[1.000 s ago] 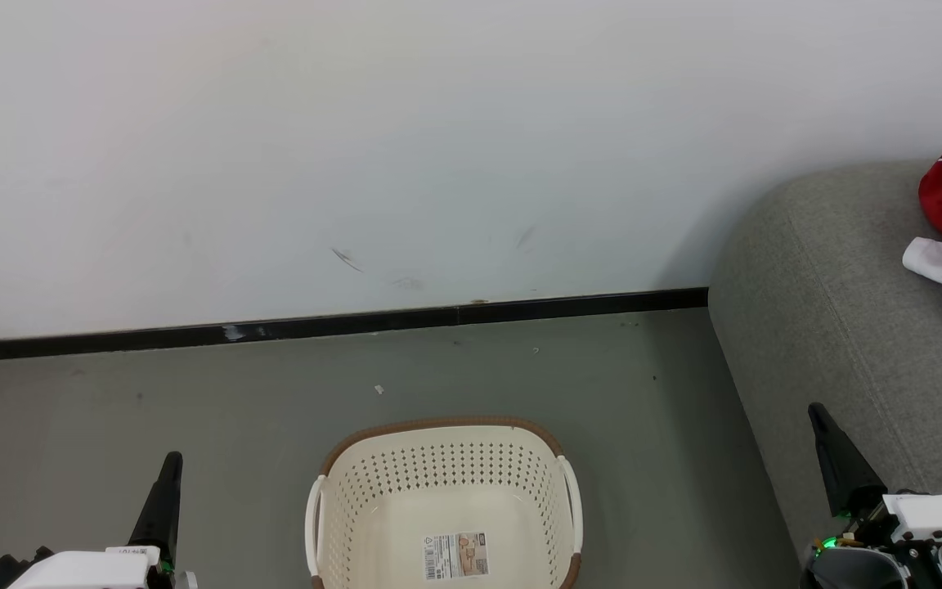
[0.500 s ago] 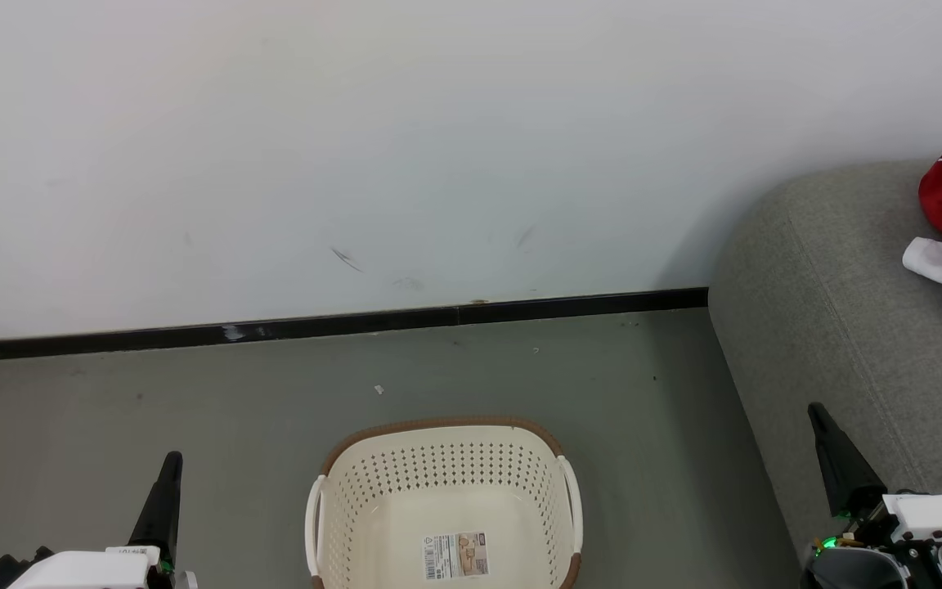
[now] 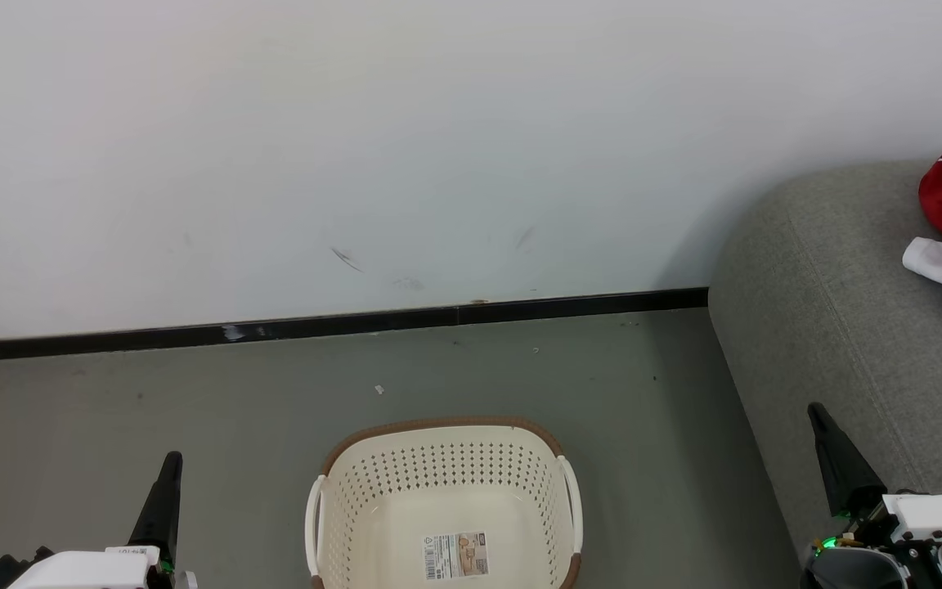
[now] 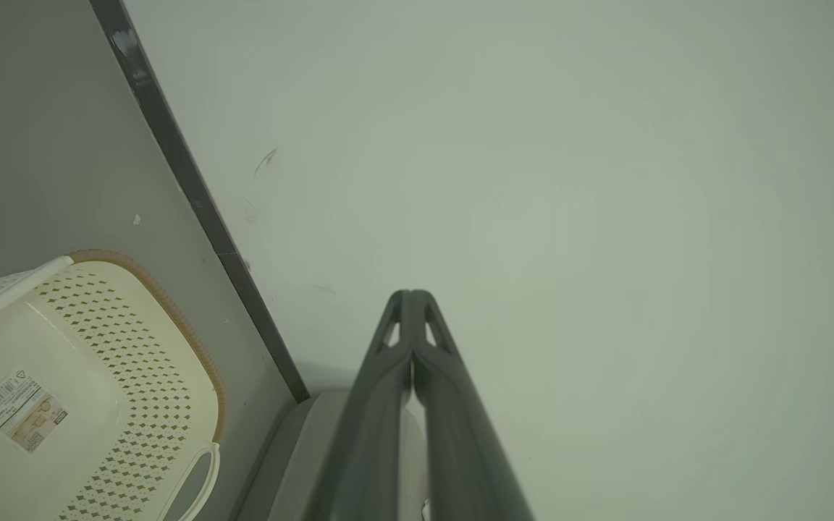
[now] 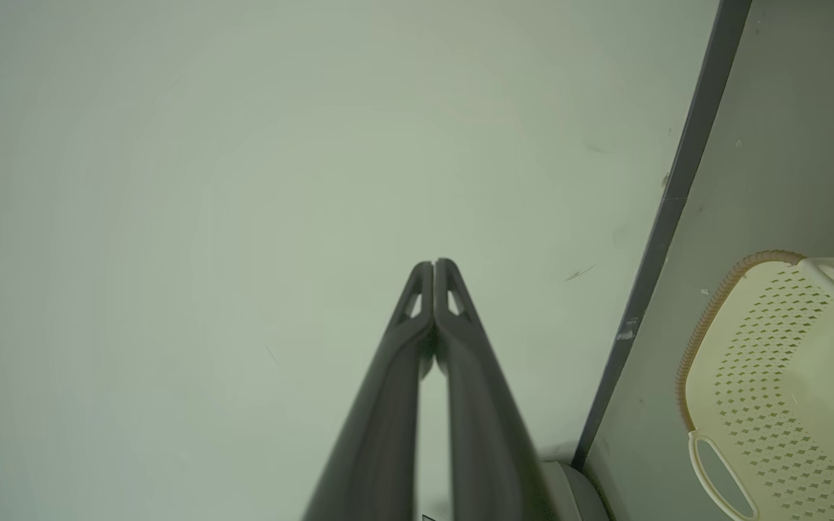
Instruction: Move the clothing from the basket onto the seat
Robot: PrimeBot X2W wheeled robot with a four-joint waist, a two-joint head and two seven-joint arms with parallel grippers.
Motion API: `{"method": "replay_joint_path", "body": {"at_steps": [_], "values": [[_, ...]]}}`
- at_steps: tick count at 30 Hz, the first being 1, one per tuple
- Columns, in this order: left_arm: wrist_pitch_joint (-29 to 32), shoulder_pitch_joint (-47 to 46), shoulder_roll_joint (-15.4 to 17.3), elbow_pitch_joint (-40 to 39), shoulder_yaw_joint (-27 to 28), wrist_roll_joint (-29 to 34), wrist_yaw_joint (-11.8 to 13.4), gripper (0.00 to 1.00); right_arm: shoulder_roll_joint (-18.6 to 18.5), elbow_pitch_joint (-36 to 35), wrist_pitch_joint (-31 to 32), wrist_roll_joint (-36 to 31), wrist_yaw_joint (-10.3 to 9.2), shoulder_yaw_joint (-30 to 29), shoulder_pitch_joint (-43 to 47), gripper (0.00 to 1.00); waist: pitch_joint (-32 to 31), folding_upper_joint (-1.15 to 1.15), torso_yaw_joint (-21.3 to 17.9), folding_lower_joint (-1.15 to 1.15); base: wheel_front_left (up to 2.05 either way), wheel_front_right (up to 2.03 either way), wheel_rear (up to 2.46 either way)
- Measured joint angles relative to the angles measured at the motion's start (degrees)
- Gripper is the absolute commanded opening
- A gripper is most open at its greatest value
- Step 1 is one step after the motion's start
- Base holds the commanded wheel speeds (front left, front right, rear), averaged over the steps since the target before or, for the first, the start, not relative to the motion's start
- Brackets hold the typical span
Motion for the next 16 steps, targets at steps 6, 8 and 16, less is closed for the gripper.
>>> {"method": "replay_joint_path", "body": {"at_steps": [6,8,16], "values": [[0.0,0.0,0.0,0.0,0.0,0.0,0.0,0.0,0.0,0.0,0.0,0.0,0.0,0.0,0.0,0.0,0.0,0.0,0.0,0.0,0.0,0.0,0.0],[0.0,0.0,0.0,0.0,0.0,0.0,0.0,0.0,0.0,0.0,0.0,0.0,0.0,0.0,0.0,0.0,0.0,0.0,0.0,0.0,0.0,0.0,0.0],[0.0,0.0,0.0,0.0,0.0,0.0,0.0,0.0,0.0,0.0,0.0,0.0,0.0,0.0,0.0,0.0,0.0,0.0,0.0,0.0,0.0,0.0,0.0]]}}
